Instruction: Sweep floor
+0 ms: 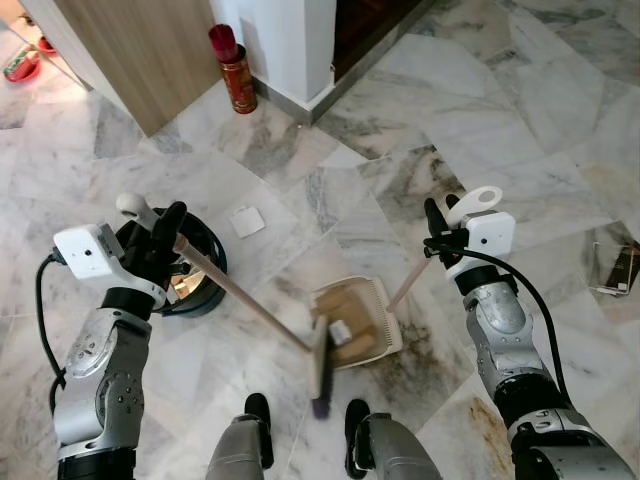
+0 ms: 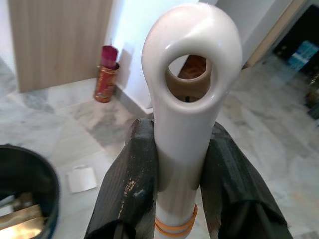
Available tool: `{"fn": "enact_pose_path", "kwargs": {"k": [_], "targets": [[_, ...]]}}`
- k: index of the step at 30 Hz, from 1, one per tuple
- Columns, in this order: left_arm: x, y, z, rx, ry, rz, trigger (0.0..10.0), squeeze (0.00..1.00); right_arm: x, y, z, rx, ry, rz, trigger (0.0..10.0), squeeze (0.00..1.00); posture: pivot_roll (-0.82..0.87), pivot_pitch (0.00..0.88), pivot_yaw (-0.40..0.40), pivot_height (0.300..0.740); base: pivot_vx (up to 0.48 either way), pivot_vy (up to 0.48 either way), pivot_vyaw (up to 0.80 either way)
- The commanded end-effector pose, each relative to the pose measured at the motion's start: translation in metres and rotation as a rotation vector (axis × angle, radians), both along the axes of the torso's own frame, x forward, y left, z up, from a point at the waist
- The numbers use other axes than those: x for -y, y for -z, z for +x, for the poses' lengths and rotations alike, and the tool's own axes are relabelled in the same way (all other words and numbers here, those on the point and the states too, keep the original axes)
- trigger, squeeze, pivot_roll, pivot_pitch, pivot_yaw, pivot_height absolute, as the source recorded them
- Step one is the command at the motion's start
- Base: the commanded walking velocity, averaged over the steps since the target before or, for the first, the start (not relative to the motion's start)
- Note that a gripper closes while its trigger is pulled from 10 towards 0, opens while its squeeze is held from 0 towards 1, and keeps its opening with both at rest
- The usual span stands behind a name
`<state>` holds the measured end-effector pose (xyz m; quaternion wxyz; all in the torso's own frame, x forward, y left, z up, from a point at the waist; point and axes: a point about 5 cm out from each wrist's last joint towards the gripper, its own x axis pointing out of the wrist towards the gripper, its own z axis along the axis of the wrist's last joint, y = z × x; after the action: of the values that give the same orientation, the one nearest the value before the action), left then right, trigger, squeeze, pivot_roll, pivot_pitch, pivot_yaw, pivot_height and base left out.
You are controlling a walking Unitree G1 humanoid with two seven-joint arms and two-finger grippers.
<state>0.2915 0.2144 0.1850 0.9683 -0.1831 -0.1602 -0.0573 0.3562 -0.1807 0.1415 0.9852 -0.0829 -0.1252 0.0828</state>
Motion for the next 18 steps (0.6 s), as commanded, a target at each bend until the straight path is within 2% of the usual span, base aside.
{"fn": "enact_pose_path", "kwargs": {"k": [1,7,10,13,15,18], "targets": [[0.0,-0.005,0.001,0.046,0.012,-0.03,10.0,0.0,0.001,0.022,-0.005,-0.106,0.009,0.006,10.0,0.0,0.05,0.42,-0.024,0.74,0.0,0.0,0.0],[0.004,-0.011,0.002,0.071,0.023,-0.025,10.0,0.0,-0.005,0.022,-0.001,-0.118,0.013,0.043,10.0,0.0,0.07,0.388,-0.02,0.74,0.0,0.0,0.0],[0.003,-0.034,-0.005,0.139,0.026,0.002,10.0,0.0,-0.007,0.025,0.0,-0.134,0.041,0.071,10.0,0.0,0.11,0.315,0.005,0.74,0.0,0.0,0.0],[0.007,-0.049,-0.011,0.186,0.055,0.011,10.0,0.0,-0.006,0.032,0.0,-0.167,0.074,0.087,10.0,0.0,0.13,0.263,0.025,0.74,0.0,0.0,0.0],[0.009,-0.055,-0.013,0.203,0.067,0.012,10.0,0.0,-0.006,0.035,0.0,-0.184,0.089,0.089,10.0,0.0,0.13,0.263,0.025,0.74,0.0,0.0,0.0],[0.013,-0.072,-0.014,0.255,0.1,0.014,10.0,0.0,-0.004,0.041,0.0,-0.222,0.129,0.14,10.0,0.0,0.16,0.2,0.038,0.74,0.0,0.0,0.0]]}}
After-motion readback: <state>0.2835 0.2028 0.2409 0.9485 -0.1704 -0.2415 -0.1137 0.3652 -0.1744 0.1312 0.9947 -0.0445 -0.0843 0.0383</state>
